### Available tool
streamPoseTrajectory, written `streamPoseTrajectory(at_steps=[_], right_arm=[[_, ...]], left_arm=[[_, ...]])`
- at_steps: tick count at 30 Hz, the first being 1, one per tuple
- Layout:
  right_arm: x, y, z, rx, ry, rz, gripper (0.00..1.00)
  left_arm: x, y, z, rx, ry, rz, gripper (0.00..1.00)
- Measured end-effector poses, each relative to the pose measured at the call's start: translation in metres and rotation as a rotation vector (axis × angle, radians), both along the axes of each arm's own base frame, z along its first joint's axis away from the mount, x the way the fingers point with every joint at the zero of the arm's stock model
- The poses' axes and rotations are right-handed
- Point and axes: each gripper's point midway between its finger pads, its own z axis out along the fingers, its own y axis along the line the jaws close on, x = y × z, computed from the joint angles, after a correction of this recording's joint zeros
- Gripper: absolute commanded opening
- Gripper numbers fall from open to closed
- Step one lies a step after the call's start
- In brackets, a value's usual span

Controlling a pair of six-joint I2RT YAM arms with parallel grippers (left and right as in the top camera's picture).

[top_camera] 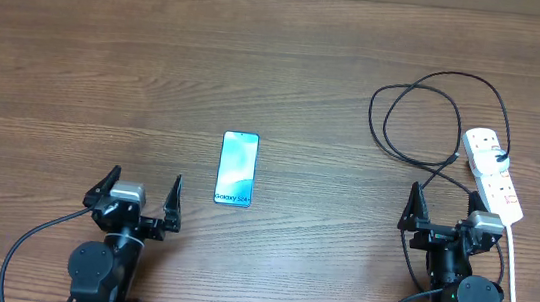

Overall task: Plug charger to phone and switch on socket
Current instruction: 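Move the left gripper over the blue phone and lower toward it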

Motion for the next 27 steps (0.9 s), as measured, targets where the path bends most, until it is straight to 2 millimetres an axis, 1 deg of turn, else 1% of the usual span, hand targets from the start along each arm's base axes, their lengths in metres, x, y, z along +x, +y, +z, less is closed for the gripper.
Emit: streamPoseTrajectory(at_steps=[6,11,16,17,18,22,27], right_arm=[[0.0,0.0,0.0,0.0,-0.001,0.0,1.0],[0.0,0.0,0.0,0.0,0.0,0.0,1.0],[0.0,0.0,0.0,0.0,0.001,0.0,1.0],[0.0,0.0,0.0,0.0,0.002,0.0,1.0],[0.0,0.0,0.0,0.0,0.002,0.0,1.0],[0.0,0.0,-0.001,0.0,0.003,0.0,1.0],[0.0,0.0,-0.001,0.0,0.003,0.0,1.0]], left_arm=[[-0.004,-0.002,0.04,-0.01,0.006,-0.009,1.0],[0.002,-0.005,0.056,-0.022,0.104,-0.024,1.0],[0.014,-0.011,0.073,-0.046,0.239,-0.059,1.0],[0.019,-0.014,0.079,-0.055,0.288,-0.071,1.0],[0.021,-0.014,0.081,-0.057,0.293,-0.074,1.0],[0.033,-0.019,0.091,-0.083,0.423,-0.094,0.99],[0.048,-0.023,0.093,-0.121,0.54,-0.101,1.0]])
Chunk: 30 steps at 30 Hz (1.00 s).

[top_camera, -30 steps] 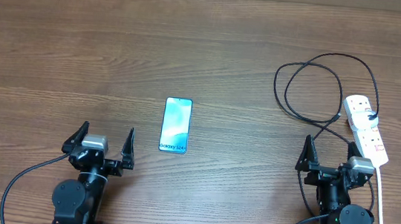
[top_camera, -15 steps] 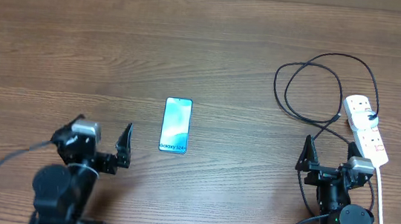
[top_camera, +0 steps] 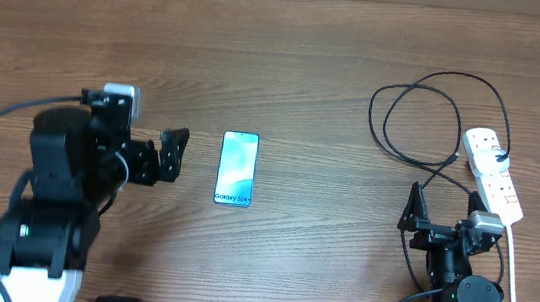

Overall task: Plug charger to phone and switch on socket
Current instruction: 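Move the left gripper over the blue phone and lower toward it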

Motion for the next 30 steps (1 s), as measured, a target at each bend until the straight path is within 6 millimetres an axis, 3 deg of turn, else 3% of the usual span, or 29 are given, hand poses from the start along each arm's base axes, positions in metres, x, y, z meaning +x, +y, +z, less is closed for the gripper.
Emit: streamPoseTrajectory(at_steps=[5,14,22,30], right_arm=[[0.0,0.0,0.0,0.0,0.001,0.0,1.0],[0.0,0.0,0.0,0.0,0.001,0.0,1.0],[0.0,0.0,0.0,-0.001,0.001,0.0,1.0],[0.0,0.0,0.0,0.0,0.0,0.0,1.0]], left_arm=[[0.01,-0.013,-0.007,-0.02,0.084,-0.035,1.0],[0.014,-0.073,-0.023,0.019,0.137,-0.192,0.99],[0.019,-0.09,-0.049,0.042,0.221,-0.147,1.0],[0.028,-0.093,-0.077,0.058,0.307,-0.12,1.0]])
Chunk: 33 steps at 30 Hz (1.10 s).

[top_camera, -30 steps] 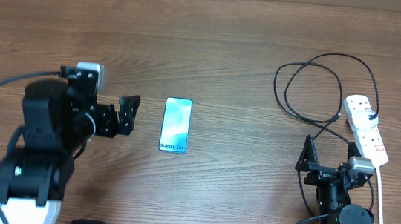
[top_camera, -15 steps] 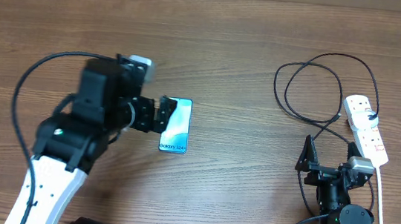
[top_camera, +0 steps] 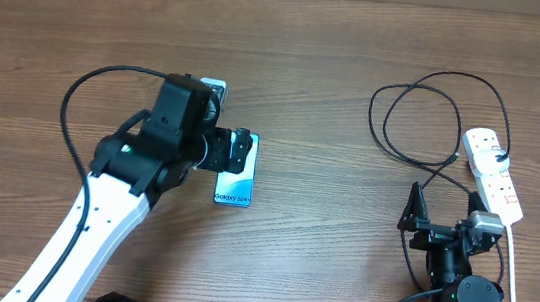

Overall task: Plug charger to phone and switch on socket
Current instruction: 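Move the left gripper over the blue phone and lower toward it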

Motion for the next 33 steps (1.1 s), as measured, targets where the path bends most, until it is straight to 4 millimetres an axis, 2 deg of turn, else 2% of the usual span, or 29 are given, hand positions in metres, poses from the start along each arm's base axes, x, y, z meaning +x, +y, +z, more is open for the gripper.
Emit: streamPoseTrajectory(at_steps=[20,25,33], right_arm=[[0.0,0.0,0.0,0.0,0.0,0.0,1.0],[0.0,0.0,0.0,0.0,0.0,0.0,1.0],[0.0,0.0,0.0,0.0,0.0,0.0,1.0]], left_arm=[[0.004,-0.001,-0.1,0.115,0.294,0.004,1.0],[0.005,0.001,-0.105,0.165,0.287,0.006,1.0],[0.003,-0.018,-0.103,0.229,0.23,-0.027,1.0]])
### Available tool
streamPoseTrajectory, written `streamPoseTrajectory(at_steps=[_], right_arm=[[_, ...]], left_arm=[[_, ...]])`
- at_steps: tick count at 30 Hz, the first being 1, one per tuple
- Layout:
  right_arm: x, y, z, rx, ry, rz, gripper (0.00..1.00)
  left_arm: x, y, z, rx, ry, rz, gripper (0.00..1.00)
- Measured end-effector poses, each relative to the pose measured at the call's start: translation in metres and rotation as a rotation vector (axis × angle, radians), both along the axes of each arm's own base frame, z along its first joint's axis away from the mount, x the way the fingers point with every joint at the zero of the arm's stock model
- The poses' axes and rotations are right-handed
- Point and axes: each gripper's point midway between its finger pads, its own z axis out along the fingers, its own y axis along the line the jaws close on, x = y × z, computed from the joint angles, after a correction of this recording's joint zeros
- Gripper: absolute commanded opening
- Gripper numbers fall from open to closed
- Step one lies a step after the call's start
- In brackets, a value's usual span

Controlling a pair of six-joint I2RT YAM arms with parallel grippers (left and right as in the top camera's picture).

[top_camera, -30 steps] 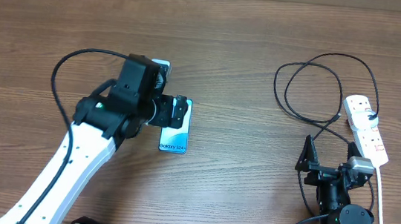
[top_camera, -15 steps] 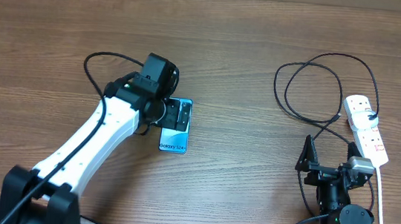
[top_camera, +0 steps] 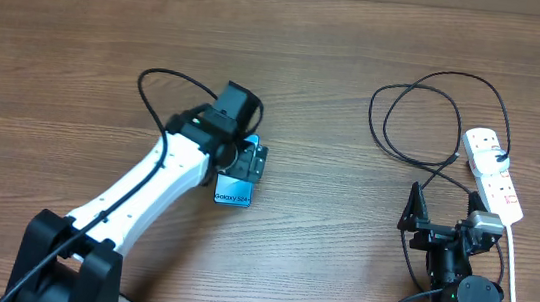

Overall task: Plug charger to phone and switch on socket
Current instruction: 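Move the left gripper over the blue phone and lower toward it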

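The phone [top_camera: 234, 189] lies screen up at the table's middle, its upper part covered by my left gripper [top_camera: 256, 162]. That gripper hangs over the phone's top right part, its fingers apparently spread open. The white socket strip [top_camera: 495, 176] lies at the right edge with a black plug in its far end. From there the black charger cable [top_camera: 427, 95] loops over the table and runs down toward my right gripper [top_camera: 443, 211]. The right gripper rests open near the front edge, just left of the strip. I cannot make out the cable's phone end.
The wooden table [top_camera: 79, 51] stretches bare to the left and the back. The strip's white lead [top_camera: 514, 287] runs off the front right edge beside the right arm's base.
My left gripper has shifted right, from the phone's upper left edge to over its top right part, and the arm is stretched further. The right arm, phone, cable and strip are unchanged.
Both grippers first rested open at the front edge, with the phone untouched between them. Then the left gripper stood to the left of the phone, later at its upper left edge, and now over its top. The right arm has stayed still throughout.
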Motion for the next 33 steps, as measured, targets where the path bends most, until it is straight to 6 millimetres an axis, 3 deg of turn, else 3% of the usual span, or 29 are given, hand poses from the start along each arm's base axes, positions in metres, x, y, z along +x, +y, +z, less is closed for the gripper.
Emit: streamPoseTrajectory(at_steps=[26,33], right_arm=[[0.0,0.0,0.0,0.0,0.0,0.0,1.0],[0.0,0.0,0.0,0.0,0.0,0.001,1.0]], left_arm=[[0.006,-0.005,0.003,0.017,-0.051,0.06,1.0],[0.002,-0.004,-0.027,0.037,0.027,0.123,1.0]])
